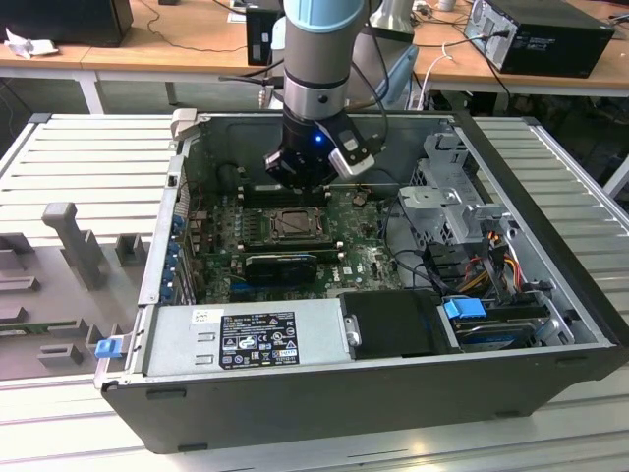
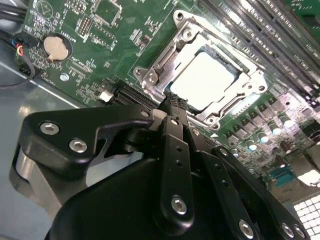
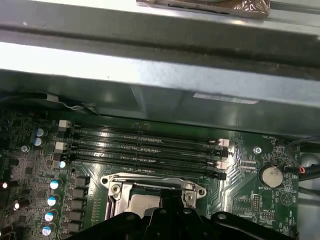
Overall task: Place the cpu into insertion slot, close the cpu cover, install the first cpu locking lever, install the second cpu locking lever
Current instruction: 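Install the second cpu locking lever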
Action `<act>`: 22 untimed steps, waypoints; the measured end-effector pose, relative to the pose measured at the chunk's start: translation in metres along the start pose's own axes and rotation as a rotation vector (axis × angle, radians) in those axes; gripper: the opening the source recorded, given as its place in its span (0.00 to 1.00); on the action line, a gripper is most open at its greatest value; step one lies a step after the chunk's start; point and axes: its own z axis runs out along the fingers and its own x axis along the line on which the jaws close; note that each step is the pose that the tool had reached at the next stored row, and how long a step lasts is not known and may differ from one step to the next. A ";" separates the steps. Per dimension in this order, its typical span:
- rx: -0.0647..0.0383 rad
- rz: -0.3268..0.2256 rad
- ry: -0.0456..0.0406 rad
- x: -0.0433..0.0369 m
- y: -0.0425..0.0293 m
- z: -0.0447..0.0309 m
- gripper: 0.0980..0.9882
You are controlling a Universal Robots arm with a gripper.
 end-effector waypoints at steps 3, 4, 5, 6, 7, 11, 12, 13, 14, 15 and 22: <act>0.000 0.000 0.0000 0.0004 -0.0040 -0.0005 0.01; 0.000 0.000 0.0000 0.0005 -0.0049 -0.0006 0.01; 0.000 0.000 0.0000 0.0006 -0.0058 -0.0007 0.01; 0.000 0.000 0.0000 0.0008 -0.0070 -0.0009 0.01; 0.000 0.000 0.0000 0.0008 -0.0077 -0.0023 0.01; 0.000 0.000 0.0000 0.0015 -0.0137 -0.0043 0.01; 0.000 0.000 -0.0001 0.0018 -0.0166 -0.0045 0.01; 0.000 0.000 0.0000 0.0021 -0.0196 -0.0048 0.01; 0.000 0.000 -0.0001 0.0023 -0.0215 -0.0049 0.01; 0.000 0.000 0.0000 0.0026 -0.0238 -0.0052 0.01; 0.000 0.000 -0.0001 0.0035 -0.0328 -0.0094 0.01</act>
